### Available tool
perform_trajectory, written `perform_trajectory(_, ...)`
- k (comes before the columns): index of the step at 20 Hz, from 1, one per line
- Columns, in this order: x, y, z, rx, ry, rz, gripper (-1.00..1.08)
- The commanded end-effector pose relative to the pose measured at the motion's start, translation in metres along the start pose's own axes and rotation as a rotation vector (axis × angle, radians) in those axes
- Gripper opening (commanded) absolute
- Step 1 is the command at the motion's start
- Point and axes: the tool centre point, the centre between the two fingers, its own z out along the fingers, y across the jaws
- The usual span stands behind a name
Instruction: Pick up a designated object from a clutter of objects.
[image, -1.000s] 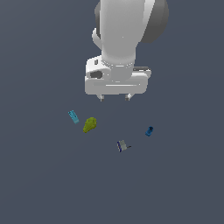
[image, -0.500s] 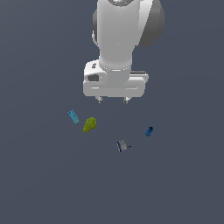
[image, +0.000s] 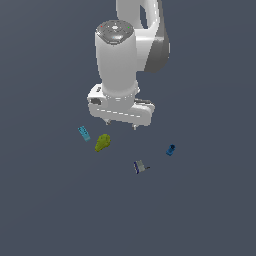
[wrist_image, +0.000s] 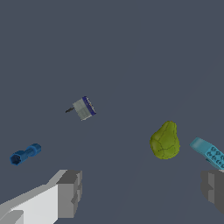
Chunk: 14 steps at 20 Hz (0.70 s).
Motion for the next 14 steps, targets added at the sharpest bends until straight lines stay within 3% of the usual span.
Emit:
perform_trajectory(1,0.001,0.011,0.018,0.008,0.002,0.090,1.00)
perform_trajectory(14,-0.010,0.078,0.109,0.030,0.016,0.593,1.00)
